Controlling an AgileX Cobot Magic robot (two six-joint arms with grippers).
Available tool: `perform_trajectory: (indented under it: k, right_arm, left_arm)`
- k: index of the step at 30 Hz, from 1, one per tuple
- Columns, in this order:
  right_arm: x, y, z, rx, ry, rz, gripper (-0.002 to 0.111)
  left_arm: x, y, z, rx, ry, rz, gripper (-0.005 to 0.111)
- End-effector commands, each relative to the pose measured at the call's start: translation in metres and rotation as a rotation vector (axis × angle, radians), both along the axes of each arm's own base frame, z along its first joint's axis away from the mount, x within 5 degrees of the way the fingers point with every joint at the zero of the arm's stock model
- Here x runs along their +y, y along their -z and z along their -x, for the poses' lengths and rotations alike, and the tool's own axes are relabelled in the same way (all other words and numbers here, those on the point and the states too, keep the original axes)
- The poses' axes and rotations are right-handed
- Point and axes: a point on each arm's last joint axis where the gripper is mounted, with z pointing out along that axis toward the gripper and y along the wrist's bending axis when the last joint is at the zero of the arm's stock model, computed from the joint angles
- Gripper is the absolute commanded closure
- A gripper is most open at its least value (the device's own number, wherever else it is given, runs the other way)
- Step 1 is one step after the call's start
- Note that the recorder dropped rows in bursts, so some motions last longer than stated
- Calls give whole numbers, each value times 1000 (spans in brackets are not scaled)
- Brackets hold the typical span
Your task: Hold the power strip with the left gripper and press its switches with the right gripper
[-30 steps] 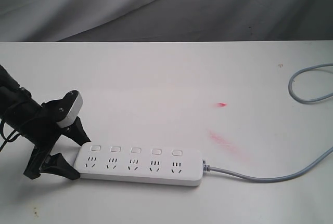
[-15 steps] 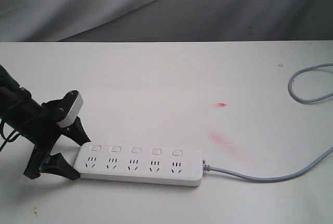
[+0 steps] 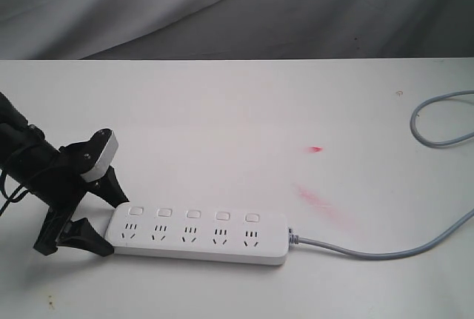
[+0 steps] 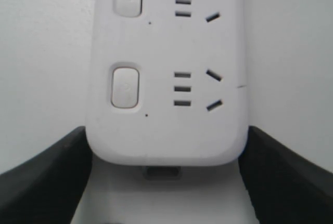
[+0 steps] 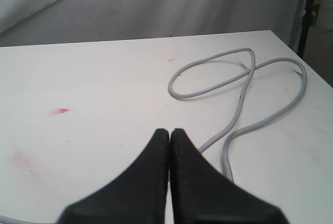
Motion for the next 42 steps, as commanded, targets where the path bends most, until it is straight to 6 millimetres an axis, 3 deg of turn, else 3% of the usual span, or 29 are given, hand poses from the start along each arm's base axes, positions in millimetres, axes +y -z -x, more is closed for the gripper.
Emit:
perform_trajectory:
  k: [1, 28, 30, 35, 42]
  right_arm:
    - [-1, 1, 0, -2, 10, 7, 108]
    - [-1, 1, 0, -2, 10, 7, 108]
    - [-1, 1, 0, -2, 10, 7, 108]
    - [-1, 1, 0, -2, 10, 7, 108]
    - [-1, 1, 0, -2, 10, 7, 108]
  left_arm:
    - [1, 5, 3, 4, 43, -36, 60]
    - [-1, 5, 1, 4, 15, -14, 60]
    - [0, 5, 2, 5, 29, -25, 55]
    - [3, 7, 4, 8, 71, -56, 29]
    - [4, -6, 3, -26, 51, -71, 27]
